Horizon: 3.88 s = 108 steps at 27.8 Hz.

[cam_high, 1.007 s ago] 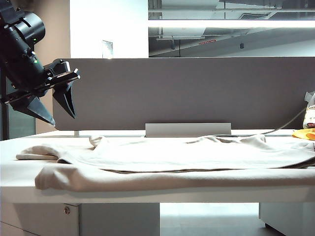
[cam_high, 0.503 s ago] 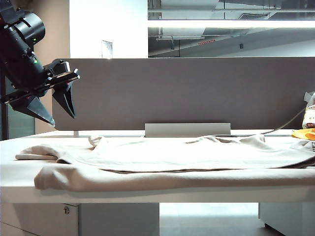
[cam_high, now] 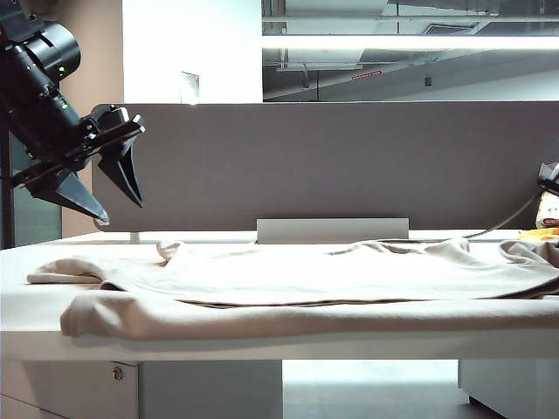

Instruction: Fold the bottom side of the T-shirt horizontally towards the center, about one-third of the way, then fold the sleeve back towards the center, creating a straight line along the edge of the T-shirt, and finally fold the bottom of the T-shirt up towards the top, creating a neat rectangle.

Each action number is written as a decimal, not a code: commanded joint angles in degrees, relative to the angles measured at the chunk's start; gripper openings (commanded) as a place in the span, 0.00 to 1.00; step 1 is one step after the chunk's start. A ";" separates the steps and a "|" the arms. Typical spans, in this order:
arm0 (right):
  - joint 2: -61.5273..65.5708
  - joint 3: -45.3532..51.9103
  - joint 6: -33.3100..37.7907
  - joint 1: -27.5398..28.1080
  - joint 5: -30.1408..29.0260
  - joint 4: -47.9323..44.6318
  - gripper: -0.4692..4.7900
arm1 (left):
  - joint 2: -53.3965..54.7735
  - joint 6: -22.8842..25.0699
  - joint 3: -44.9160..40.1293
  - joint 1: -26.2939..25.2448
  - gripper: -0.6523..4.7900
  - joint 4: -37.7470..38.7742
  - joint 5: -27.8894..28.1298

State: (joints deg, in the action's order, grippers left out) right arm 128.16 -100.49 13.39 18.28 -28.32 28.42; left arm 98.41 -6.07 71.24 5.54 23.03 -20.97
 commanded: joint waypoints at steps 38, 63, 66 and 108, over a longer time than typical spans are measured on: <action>-0.57 -7.98 2.03 -19.65 -6.10 8.35 0.99 | -0.09 1.51 0.11 0.09 0.63 1.01 0.37; -1.38 -11.80 13.20 -26.60 -16.87 0.81 0.99 | -0.09 0.13 0.11 -0.83 0.63 1.22 3.15; -1.38 -11.78 13.16 -26.47 -9.84 3.67 0.99 | -0.09 0.31 0.11 -0.81 0.63 1.38 3.10; -9.22 -14.05 -13.33 -26.56 22.95 5.68 0.52 | -0.09 -0.15 0.00 -0.79 0.63 2.54 1.18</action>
State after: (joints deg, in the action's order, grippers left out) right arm 120.16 -112.68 0.97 -8.03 -3.95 36.18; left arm 98.52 -6.09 71.20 4.78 25.47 -19.35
